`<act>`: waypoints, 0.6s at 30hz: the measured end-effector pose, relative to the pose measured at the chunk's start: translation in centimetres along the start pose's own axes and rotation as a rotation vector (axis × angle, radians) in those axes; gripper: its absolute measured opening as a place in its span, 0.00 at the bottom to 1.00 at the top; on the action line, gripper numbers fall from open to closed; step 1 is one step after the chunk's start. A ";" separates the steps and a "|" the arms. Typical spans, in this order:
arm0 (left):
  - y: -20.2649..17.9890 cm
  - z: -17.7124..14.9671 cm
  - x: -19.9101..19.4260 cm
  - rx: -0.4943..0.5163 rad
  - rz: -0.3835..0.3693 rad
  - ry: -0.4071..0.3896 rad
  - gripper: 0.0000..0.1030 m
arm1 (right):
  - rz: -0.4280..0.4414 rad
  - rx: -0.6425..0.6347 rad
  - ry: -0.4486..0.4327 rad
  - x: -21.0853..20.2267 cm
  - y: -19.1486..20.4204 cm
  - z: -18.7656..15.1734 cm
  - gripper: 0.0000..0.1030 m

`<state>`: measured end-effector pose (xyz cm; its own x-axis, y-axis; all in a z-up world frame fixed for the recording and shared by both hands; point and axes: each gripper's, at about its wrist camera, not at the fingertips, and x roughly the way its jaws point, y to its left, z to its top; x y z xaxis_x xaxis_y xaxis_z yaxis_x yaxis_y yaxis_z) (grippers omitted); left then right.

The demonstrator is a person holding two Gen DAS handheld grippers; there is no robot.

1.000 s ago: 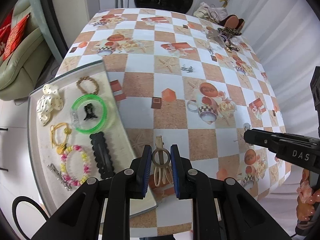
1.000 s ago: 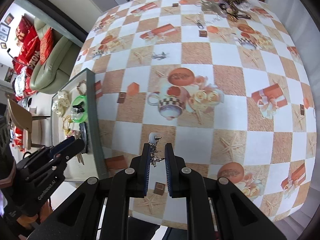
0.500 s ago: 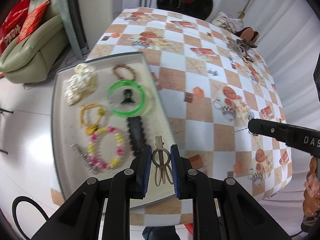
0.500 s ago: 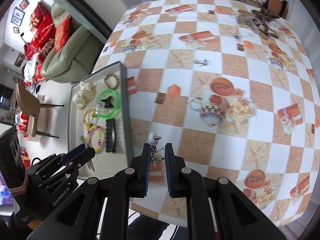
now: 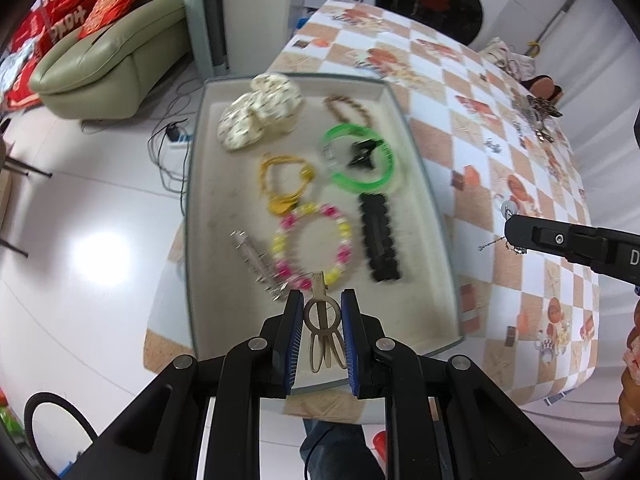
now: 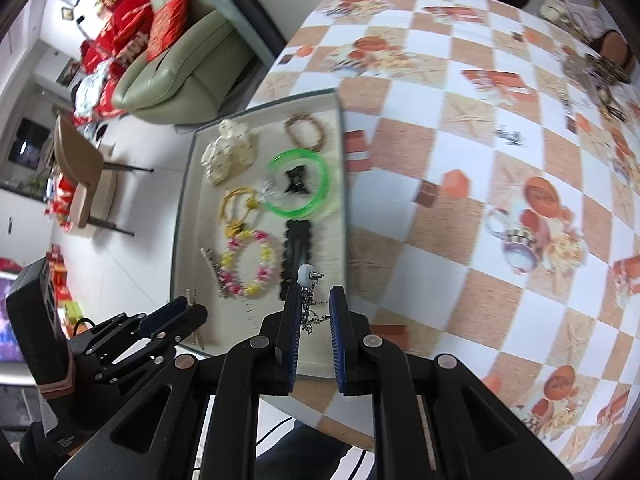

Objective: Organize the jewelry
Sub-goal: 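Carry the tan hair clip and silver charm into the tray and release both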

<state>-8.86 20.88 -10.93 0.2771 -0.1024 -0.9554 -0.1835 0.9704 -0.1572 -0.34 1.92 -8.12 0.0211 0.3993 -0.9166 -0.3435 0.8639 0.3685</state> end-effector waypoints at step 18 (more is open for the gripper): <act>2.4 -1.9 4.5 -0.039 0.044 0.079 0.23 | 0.032 -0.035 0.203 8.7 2.2 -1.9 0.15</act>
<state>-9.89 22.37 -16.06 0.1931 -0.0782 -0.9780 -0.2306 0.9653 -0.1227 -2.68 6.72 -15.58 -0.1783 0.3531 -0.9185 -0.3737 0.8392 0.3951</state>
